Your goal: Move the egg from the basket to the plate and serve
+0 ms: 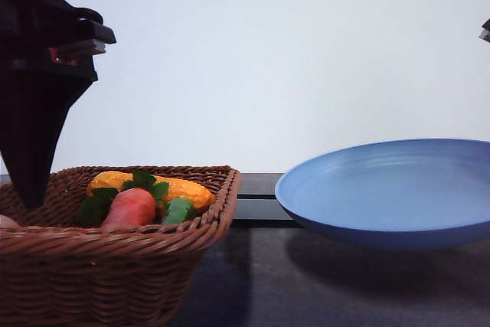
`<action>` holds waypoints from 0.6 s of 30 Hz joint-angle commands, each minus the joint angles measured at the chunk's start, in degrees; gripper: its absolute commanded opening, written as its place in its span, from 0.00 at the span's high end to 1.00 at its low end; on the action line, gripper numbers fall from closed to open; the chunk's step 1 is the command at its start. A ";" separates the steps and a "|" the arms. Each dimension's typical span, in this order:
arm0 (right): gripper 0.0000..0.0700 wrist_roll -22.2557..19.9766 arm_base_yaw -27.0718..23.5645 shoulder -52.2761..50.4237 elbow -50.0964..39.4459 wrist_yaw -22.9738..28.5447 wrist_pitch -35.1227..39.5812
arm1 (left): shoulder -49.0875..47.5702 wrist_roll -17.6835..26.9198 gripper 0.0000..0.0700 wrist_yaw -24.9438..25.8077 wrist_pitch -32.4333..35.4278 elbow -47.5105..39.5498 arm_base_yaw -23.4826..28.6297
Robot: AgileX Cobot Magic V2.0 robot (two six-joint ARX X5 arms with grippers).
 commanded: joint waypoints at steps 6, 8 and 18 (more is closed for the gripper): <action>1.00 0.23 0.00 0.33 0.79 -0.35 1.07 | 1.41 -0.40 0.35 -0.40 -0.48 0.94 -0.55; 1.00 0.15 0.00 0.33 0.79 -0.35 1.24 | 1.77 -0.76 0.35 -0.77 -0.51 0.94 -0.55; 1.00 0.15 0.00 0.33 0.79 -0.35 1.67 | 6.82 -1.01 0.35 -1.36 -0.02 0.94 -0.55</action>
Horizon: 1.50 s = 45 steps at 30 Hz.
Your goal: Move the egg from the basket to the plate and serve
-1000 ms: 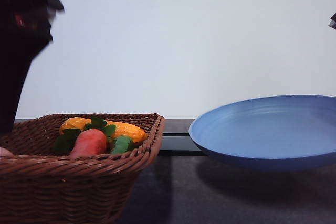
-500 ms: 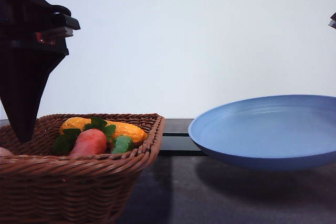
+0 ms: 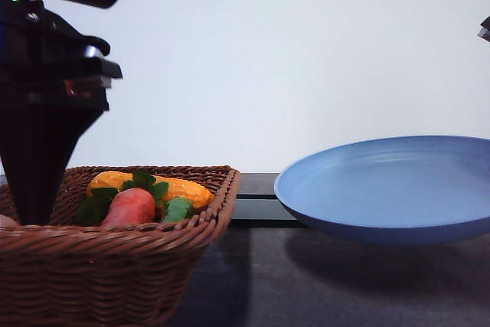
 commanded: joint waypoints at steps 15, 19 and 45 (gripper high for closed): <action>1.00 0.15 -0.02 0.33 0.79 -0.32 1.26 | 5.18 0.30 0.71 -0.44 0.07 0.83 -0.52; 1.00 0.17 0.00 0.35 0.79 -0.33 1.46 | 5.18 1.96 0.78 -0.46 0.49 0.83 -0.52; 1.00 4.81 2.03 0.46 0.85 -10.63 3.09 | -0.20 10.40 0.78 -1.83 6.54 29.69 -8.93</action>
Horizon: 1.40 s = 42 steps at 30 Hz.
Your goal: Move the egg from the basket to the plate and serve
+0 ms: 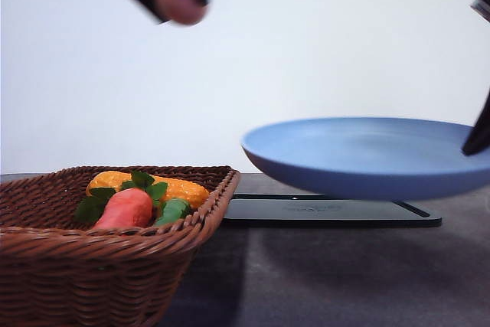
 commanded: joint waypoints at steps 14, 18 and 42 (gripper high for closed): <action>1.00 3.16 4.48 0.46 0.85 -1.09 0.74 | 10.86 7.45 0.78 0.54 9.87 1.01 -10.37; 1.00 3.20 4.48 0.46 0.85 -1.10 0.34 | 15.26 7.84 0.78 0.54 9.88 1.00 -10.78; 1.00 3.21 4.43 0.46 0.85 -1.06 -1.95 | 20.76 7.84 0.36 0.57 9.43 1.05 -10.84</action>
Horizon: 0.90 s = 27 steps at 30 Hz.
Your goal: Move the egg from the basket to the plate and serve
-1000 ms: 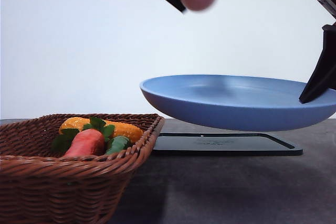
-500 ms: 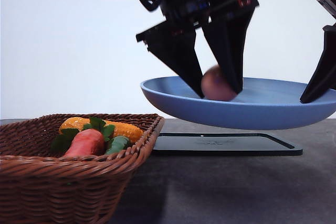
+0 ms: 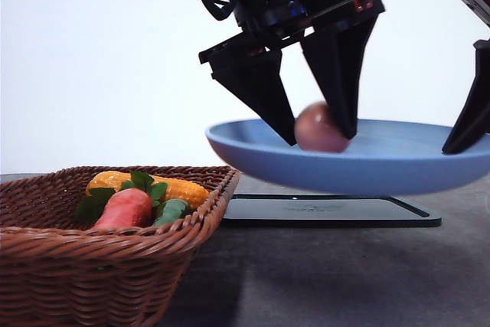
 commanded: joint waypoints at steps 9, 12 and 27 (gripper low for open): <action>1.00 0.49 -1.40 0.93 0.88 -0.59 -2.76 | -4.49 0.36 0.37 0.07 -1.31 2.34 0.17; 1.00 0.08 -3.35 2.00 1.21 -0.72 -2.84 | -9.04 0.61 0.37 0.04 -2.04 2.36 1.27; 1.00 -7.40 -11.61 26.46 20.56 -0.70 -2.42 | -31.91 3.61 0.37 -0.02 -2.63 2.36 9.60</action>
